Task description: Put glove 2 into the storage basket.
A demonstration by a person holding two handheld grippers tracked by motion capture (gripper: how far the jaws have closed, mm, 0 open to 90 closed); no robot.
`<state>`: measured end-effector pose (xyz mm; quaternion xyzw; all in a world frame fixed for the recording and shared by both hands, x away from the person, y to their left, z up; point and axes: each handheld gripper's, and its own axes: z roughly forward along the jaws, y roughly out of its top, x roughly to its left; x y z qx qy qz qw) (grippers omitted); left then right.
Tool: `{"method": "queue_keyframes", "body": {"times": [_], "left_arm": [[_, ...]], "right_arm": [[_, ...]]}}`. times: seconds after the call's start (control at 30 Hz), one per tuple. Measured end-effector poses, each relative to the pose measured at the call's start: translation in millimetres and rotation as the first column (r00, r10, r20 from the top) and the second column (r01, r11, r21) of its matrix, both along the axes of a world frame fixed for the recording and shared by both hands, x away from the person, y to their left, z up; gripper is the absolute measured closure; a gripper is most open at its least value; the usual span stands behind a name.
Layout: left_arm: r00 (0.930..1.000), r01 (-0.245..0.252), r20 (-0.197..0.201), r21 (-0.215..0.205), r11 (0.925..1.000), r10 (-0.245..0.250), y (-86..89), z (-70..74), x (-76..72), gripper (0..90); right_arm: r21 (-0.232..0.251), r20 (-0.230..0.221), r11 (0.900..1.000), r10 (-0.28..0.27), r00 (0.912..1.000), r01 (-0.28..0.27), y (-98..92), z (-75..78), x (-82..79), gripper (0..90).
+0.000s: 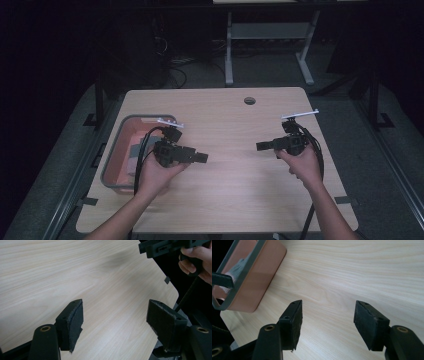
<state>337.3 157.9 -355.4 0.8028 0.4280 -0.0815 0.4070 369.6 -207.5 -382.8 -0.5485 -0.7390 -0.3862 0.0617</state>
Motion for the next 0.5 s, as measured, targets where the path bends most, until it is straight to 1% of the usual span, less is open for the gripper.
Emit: {"method": "queue_keyframes", "body": {"times": [0.23,0.33,0.4,0.5], "left_arm": [[0.9998,0.021,0.006,-0.001,0.9998,-0.021,-11.8,-2.7,-1.7,29.5],[0.9994,0.035,0.005,0.004,0.9994,-0.035,-17.2,-4.9,-3.3,28.8],[0.999,0.046,0.003,0.015,0.9989,-0.046,-20.3,-7.4,-4.4,28.6],[0.999,0.045,0.0,0.011,0.9989,-0.045,-23.6,-10.7,-6.6,28.6]], "right_arm": [[0.007,-0.005,1.0,-0.009,1.0,0.009,-11.2,-5.6,-4.5,39.6],[0.001,-0.01,1.0,-0.017,0.9998,0.017,-17.0,-10.4,-7.2,39.2],[0.003,-0.015,1.0,-0.025,0.9996,0.025,-20.2,-13.7,-9.7,39.1],[0.001,-0.025,1.0,-0.031,0.9992,0.031,-24.0,-20.4,-13.8,39.1]]}}
